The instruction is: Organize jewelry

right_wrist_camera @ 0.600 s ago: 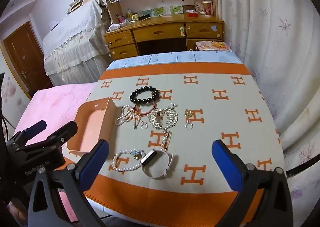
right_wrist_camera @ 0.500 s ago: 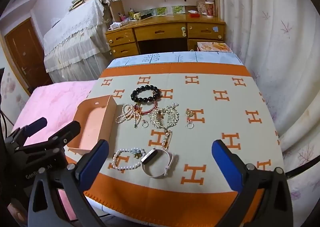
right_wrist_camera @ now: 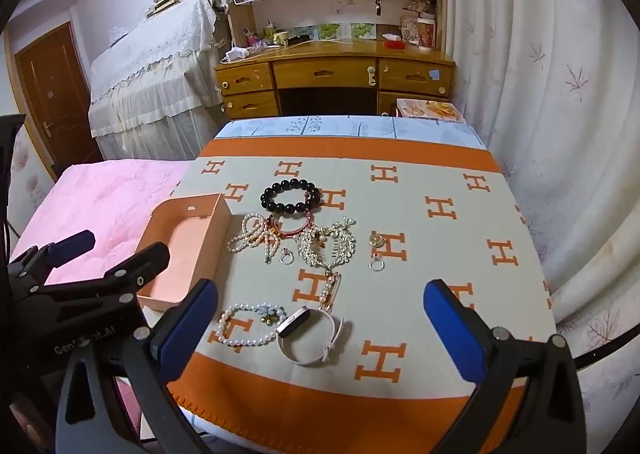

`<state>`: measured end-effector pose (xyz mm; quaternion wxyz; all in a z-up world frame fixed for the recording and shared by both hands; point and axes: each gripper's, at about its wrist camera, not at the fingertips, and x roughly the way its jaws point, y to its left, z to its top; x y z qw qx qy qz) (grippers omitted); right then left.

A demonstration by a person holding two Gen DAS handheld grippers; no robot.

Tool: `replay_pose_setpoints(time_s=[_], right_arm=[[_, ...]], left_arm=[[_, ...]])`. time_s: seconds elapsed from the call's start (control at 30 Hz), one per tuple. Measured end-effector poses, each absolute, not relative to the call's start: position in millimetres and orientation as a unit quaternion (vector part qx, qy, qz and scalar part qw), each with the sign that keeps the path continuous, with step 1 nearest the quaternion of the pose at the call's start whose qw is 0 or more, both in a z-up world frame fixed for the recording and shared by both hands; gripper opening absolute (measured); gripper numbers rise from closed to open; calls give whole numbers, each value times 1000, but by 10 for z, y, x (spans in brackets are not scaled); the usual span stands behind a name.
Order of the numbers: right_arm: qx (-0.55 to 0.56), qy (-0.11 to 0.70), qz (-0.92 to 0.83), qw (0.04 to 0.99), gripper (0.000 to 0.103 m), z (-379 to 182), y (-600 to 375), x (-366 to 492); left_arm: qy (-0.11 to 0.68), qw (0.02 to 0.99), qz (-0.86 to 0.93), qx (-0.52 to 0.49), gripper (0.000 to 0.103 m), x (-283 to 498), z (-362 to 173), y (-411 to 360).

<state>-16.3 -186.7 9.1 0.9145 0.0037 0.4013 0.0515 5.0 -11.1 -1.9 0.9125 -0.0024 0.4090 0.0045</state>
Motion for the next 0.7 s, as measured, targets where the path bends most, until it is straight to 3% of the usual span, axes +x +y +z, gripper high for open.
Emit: replay_pose_setpoints(time_s=[0.7], right_arm=[[6,407,64,911,103,26,-1841,-128]], left_arm=[[417,909,9,-9,102,77,-62,-60]])
